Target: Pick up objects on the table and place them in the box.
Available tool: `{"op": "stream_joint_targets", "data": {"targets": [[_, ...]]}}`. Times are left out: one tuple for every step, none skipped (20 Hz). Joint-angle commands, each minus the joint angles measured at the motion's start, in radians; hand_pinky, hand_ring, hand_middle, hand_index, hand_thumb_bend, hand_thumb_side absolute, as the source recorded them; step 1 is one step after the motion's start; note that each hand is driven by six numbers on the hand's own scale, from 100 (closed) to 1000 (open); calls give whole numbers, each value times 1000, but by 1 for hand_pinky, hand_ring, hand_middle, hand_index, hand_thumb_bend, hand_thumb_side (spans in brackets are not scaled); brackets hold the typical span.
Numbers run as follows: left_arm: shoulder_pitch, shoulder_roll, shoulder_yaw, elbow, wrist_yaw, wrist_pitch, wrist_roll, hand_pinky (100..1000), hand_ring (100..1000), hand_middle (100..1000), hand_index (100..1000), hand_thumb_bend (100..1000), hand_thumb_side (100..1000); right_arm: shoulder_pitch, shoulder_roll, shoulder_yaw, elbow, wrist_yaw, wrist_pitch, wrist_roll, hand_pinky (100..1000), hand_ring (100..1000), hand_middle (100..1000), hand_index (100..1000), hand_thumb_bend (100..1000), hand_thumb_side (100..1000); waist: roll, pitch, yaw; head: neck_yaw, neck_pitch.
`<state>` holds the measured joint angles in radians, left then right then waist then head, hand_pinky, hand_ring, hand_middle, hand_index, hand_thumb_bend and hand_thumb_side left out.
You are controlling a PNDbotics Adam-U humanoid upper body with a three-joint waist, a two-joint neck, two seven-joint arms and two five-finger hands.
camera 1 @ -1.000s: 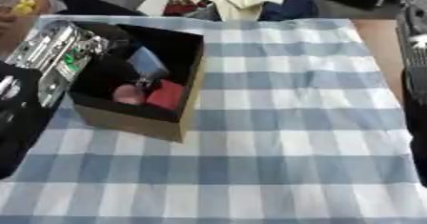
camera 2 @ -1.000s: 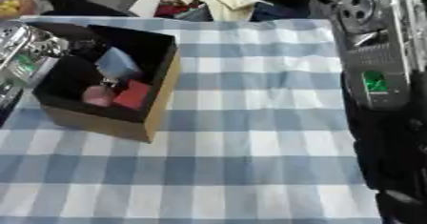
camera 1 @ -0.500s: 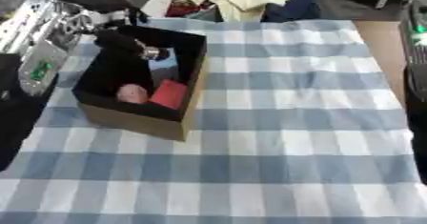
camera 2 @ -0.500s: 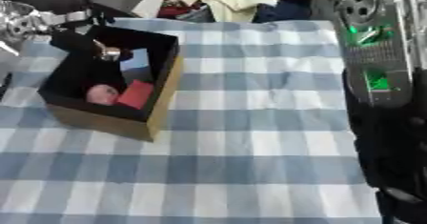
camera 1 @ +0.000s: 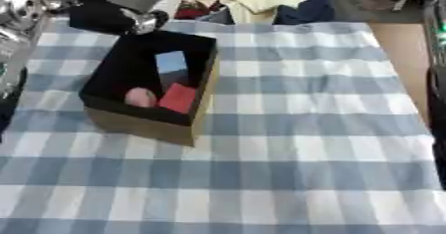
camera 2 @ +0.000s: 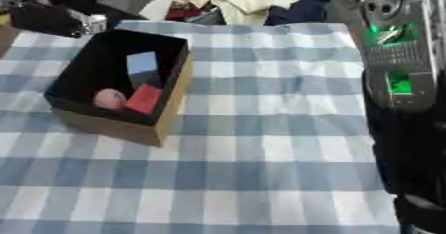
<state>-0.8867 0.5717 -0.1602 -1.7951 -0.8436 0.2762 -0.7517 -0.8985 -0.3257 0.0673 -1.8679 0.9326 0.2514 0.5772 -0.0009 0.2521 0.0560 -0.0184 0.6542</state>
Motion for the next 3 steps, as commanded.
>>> {"op": "stream_joint_targets", "data": {"targets": [[27, 53, 54, -110, 54, 57, 90, 621, 855, 819, 930, 276, 974, -7, -41, -12, -48, -59, 18, -54, 945, 930, 828, 899, 100, 910, 1, -24, 3, -6, 4], [48, 59, 70, -141, 75, 79, 136, 588, 850, 814, 925, 211, 1000, -3, -48, -12, -60, -87, 21, -76, 943, 928, 826, 902, 100, 874, 1, -23, 4, -8, 4], [73, 65, 89, -172, 104, 104, 194, 570, 845, 811, 922, 180, 1000, 3, -55, -12, -74, -125, 21, -102, 941, 927, 825, 902, 100, 859, 0, -23, 5, -10, 4]]}}
